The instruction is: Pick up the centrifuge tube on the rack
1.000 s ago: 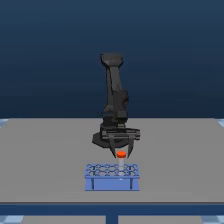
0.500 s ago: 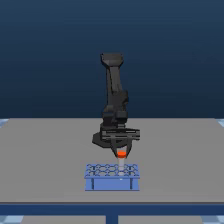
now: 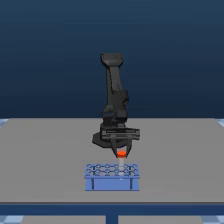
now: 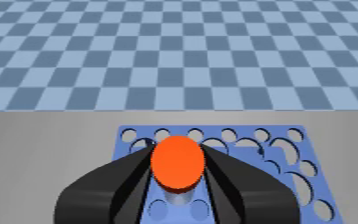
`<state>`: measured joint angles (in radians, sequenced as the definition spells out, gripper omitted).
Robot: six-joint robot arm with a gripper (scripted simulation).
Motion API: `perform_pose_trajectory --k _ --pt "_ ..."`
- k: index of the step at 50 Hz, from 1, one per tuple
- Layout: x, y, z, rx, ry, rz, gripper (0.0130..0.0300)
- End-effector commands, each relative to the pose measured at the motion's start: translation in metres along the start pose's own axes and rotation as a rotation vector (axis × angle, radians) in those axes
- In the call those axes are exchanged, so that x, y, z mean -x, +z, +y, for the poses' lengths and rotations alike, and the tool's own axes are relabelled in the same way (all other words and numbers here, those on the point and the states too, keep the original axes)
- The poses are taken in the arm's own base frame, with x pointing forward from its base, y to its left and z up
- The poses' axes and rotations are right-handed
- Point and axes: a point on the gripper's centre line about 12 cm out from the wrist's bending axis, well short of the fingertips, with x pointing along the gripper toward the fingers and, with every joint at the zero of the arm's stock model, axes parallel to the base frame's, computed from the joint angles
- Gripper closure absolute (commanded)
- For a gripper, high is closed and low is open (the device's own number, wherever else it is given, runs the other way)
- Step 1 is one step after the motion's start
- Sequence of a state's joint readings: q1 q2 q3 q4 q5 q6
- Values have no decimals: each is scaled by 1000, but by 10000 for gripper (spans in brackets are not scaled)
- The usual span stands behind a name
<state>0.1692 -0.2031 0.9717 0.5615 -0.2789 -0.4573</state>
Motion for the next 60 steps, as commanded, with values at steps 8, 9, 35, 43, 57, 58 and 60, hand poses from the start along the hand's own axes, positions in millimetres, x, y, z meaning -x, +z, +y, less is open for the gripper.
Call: perform_pose_trajectory --k 8,9,35,43,57,58,60 --pt "3 6 0 1 1 0 300" --pt "3 6 0 1 1 0 300" --pt "14 24 0 1 1 0 300" --pt "17 29 0 1 1 0 300" --pt "21 36 0 1 1 0 300" --pt "21 37 0 1 1 0 300" --pt "22 39 0 1 1 0 300"
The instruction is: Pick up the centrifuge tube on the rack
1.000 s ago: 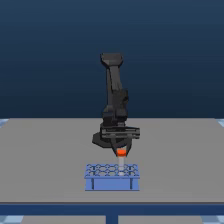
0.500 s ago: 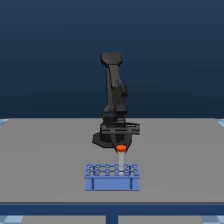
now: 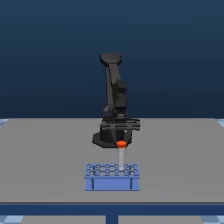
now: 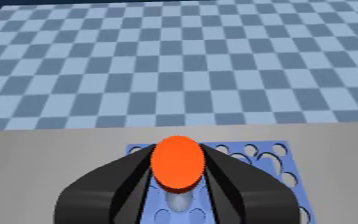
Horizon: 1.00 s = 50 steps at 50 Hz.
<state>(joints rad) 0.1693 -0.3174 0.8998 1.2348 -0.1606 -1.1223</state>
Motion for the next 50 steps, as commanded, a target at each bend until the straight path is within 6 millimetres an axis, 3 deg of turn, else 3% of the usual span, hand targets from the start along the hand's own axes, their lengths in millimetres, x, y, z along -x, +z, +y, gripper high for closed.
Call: perform_pose_trajectory --k 1,50 --pt "2 3 1 23 5 2 300" --pt "17 29 1 23 5 2 300"
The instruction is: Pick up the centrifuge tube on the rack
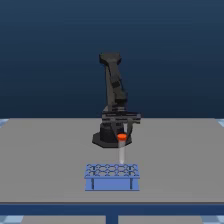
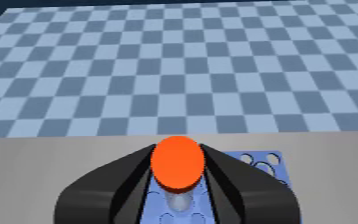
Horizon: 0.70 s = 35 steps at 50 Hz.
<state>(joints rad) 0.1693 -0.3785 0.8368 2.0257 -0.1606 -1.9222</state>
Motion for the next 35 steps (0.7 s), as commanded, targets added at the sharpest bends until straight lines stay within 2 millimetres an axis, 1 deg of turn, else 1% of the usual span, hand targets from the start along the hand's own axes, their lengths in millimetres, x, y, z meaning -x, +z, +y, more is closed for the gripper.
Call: perform_pose_trajectory --k 1,35 --pt "2 3 0 24 -3 1 300" --pt "13 22 0 24 -3 1 300"
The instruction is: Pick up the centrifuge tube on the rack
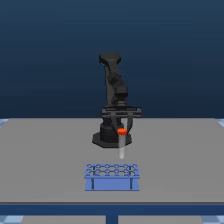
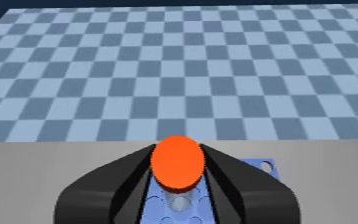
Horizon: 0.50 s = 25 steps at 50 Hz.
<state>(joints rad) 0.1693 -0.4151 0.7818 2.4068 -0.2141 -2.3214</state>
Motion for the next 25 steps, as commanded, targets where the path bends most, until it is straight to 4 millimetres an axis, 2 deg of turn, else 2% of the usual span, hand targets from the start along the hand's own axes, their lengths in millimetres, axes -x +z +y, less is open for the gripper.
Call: perform_pose_trajectory --k 1,25 --pt "1 2 0 12 -4 4 300" --pt "2 4 0 12 -4 4 300"
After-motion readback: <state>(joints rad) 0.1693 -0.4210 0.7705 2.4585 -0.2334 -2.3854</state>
